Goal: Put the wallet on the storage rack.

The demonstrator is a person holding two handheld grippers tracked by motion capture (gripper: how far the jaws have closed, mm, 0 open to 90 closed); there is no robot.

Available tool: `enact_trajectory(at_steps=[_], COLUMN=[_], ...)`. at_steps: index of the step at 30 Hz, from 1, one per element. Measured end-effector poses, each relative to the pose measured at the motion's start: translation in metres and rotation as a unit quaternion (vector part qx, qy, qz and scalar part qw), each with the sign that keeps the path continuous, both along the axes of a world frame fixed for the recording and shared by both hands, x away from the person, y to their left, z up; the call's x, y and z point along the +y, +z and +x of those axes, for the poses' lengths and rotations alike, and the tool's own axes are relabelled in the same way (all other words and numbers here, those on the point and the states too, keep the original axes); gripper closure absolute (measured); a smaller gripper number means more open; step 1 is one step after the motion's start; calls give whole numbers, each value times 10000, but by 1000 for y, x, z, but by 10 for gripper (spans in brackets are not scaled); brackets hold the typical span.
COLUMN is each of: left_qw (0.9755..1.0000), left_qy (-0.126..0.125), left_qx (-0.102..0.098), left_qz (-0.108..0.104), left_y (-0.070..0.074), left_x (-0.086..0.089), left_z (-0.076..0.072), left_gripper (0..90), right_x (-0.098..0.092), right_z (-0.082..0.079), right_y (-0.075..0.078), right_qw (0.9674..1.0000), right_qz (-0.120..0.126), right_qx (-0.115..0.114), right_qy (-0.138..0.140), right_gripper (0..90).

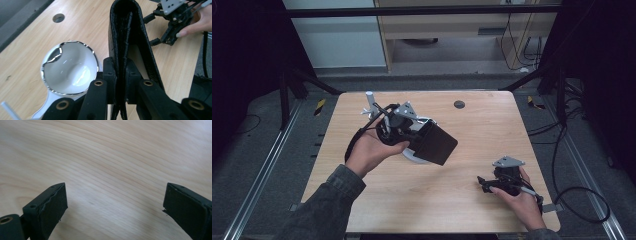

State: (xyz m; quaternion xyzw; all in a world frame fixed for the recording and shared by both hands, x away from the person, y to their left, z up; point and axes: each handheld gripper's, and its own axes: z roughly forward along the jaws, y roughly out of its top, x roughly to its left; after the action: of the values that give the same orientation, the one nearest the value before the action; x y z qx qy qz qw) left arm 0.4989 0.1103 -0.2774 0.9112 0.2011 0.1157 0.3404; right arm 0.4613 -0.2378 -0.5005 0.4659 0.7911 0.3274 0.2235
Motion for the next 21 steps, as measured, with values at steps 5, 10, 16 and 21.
enact_trajectory(at_steps=[5,10,16,21], left_qw=[9998,9994,9986,9978], left_qy=[185,303,482,606], left_qx=[-42,-144,-232,-257], left_qz=[23,26,2,49], left_y=[13,27,43,50], left_x=[9,15,24,32], left_z=[3,4,7,13], left_gripper=[822,823,823,823], right_x=[-4,-4,-3,-3], right_z=[8,10,9,9], right_y=[-8,-12,-12,-12], right_qw=[9990,9988,9986,9985], right_qz=[50,189,193,195], right_qx=[185,114,121,117], right_qy=[-413,-432,-484,-500], right_gripper=[47,13,10,8])
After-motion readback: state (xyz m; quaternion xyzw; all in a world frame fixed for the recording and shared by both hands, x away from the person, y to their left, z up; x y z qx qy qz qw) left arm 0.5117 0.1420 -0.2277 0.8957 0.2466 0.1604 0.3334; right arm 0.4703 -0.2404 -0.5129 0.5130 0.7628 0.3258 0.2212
